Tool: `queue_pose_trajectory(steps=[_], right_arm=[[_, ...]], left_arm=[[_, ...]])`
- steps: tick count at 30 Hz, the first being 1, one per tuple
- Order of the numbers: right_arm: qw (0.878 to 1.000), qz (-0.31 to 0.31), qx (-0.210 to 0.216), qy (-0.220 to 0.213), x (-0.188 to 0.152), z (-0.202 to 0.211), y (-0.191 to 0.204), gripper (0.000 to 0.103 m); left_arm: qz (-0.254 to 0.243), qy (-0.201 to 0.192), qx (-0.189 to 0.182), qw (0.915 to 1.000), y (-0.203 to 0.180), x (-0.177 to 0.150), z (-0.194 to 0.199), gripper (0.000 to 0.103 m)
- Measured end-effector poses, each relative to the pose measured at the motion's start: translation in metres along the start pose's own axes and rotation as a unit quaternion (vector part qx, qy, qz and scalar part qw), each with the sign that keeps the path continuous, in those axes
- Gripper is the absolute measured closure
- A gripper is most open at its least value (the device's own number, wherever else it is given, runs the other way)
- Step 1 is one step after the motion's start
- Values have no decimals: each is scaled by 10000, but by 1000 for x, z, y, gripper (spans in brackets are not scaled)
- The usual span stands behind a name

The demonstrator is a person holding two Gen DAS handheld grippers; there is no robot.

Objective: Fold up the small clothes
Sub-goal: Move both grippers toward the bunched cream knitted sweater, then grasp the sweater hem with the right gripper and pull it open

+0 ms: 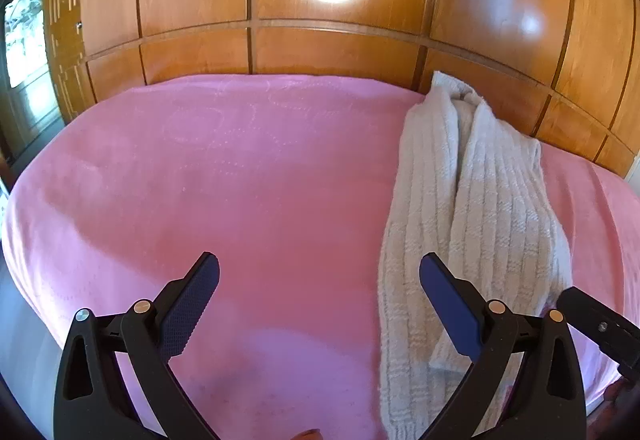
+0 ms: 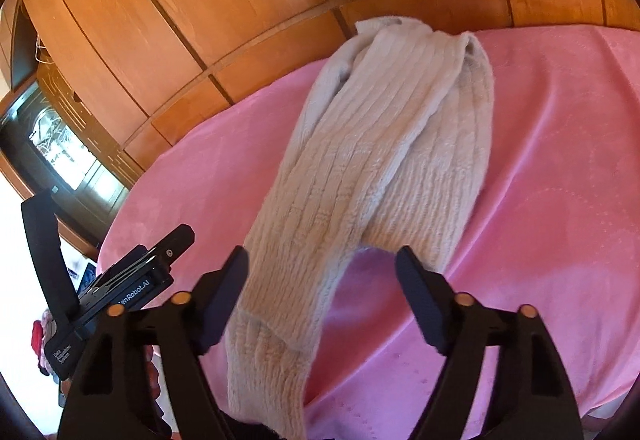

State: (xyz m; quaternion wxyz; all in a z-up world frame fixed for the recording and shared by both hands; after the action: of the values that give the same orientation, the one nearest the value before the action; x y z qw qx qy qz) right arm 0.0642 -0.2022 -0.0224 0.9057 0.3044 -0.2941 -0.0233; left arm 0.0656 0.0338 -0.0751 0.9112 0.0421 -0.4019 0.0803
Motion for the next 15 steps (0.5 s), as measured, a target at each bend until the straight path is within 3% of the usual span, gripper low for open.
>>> queue_pose_trajectory(steps=[4, 8, 9, 11, 13, 15], right_arm=[[9996, -238, -8, 153, 1, -16, -7, 31], [9989, -207, 73, 411, -3, -36, -6, 55], [9983, -205, 185, 523, -6, -42, -2, 69], [9974, -61, 261, 662, -10, -50, 5, 77], [9973, 227, 243, 657, -12, -48, 13, 95], [9976, 405, 252, 498, -5, -38, 16, 96]], left_arm=[[8, -4, 33, 10000, 4, -1, 0, 4], [-67, 47, 108, 9999, 4, -2, -4, 4], [-96, 48, 147, 9998, 5, -2, -5, 4], [-157, 33, 227, 9996, 6, -2, -4, 4], [-227, 9, 236, 9995, 5, -2, -3, 4], [-274, -9, 246, 9993, 4, -2, -3, 4]])
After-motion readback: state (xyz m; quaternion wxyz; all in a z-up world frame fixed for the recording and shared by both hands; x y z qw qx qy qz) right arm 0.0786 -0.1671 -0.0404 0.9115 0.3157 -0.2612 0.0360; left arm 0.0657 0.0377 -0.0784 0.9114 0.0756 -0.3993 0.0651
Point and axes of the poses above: each gripper's, at about its wrist camera, not at the fingertips, and z roughly against the way its jaws point, y to its left, x to its top, the point moved 9 cm from there along -z, roughly the way its jaws point, and after that the axes turned 6 degrees about x, right-handed, at the moved point
